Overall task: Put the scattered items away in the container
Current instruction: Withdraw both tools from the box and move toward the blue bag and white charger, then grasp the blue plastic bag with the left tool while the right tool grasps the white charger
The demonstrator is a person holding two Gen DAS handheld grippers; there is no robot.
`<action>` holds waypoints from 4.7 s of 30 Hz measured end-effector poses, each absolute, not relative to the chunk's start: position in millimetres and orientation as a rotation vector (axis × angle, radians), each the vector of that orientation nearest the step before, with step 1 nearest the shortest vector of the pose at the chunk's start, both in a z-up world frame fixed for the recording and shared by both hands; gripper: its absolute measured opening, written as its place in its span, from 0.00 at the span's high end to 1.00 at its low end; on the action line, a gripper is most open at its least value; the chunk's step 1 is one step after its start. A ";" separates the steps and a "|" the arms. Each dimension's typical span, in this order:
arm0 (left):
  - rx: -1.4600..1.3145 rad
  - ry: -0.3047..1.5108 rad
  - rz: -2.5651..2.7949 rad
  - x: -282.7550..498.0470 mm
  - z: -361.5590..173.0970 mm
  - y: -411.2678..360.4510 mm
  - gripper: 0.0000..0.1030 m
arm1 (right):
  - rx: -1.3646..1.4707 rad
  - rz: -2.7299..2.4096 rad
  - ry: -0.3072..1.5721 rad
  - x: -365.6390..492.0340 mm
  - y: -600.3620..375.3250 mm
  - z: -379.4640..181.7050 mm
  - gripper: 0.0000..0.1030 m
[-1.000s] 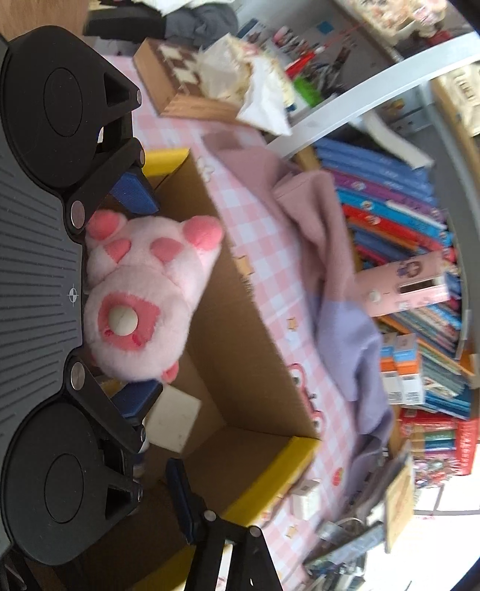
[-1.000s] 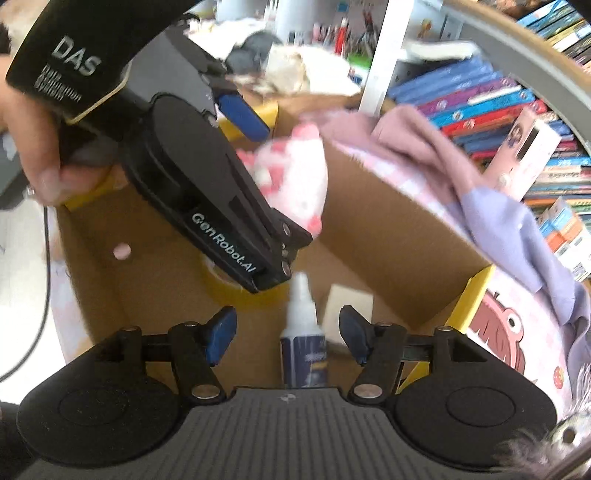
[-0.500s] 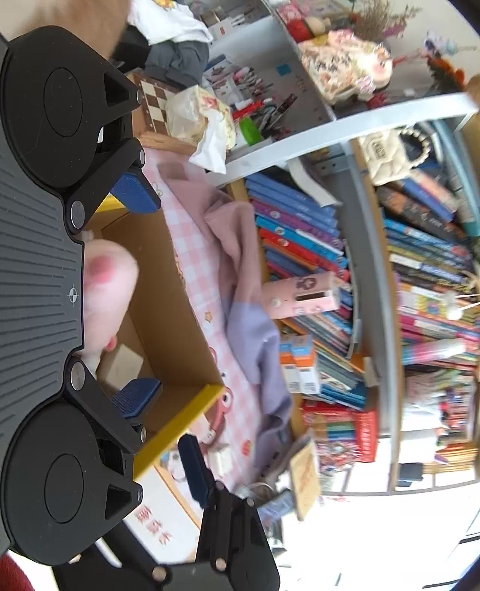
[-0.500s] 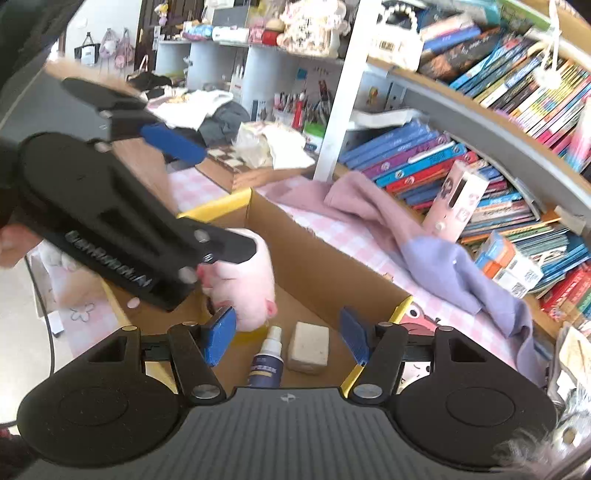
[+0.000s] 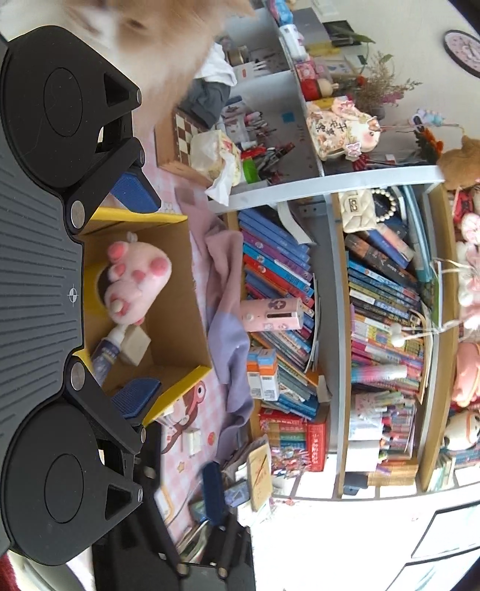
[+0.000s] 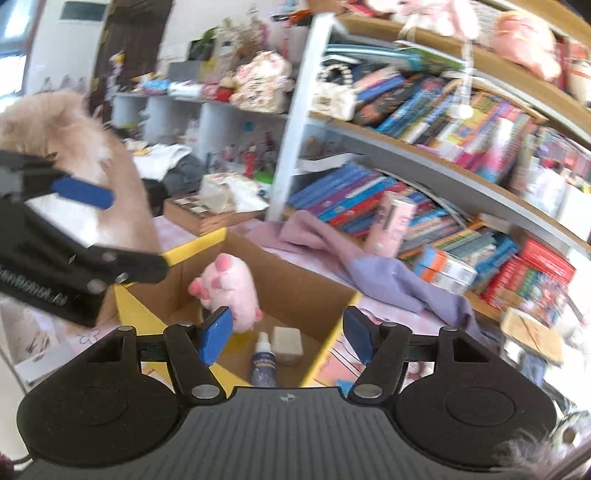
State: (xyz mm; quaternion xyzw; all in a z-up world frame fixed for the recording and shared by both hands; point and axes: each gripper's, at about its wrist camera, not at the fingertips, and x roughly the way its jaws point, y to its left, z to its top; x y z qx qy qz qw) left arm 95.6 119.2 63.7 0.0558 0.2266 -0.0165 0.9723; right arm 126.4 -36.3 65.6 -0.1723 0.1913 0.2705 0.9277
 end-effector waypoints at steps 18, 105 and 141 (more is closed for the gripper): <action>0.163 0.591 -0.070 26.6 5.2 84.9 0.05 | -0.244 0.251 0.577 49.9 -93.6 15.5 0.31; 0.166 0.874 0.306 328.8 -81.7 -124.8 0.39 | -0.328 0.571 0.657 433.3 -241.3 -68.2 0.45; -0.034 0.883 0.305 328.1 -86.8 -103.0 0.81 | -0.381 0.715 0.749 456.9 -213.8 -95.2 0.59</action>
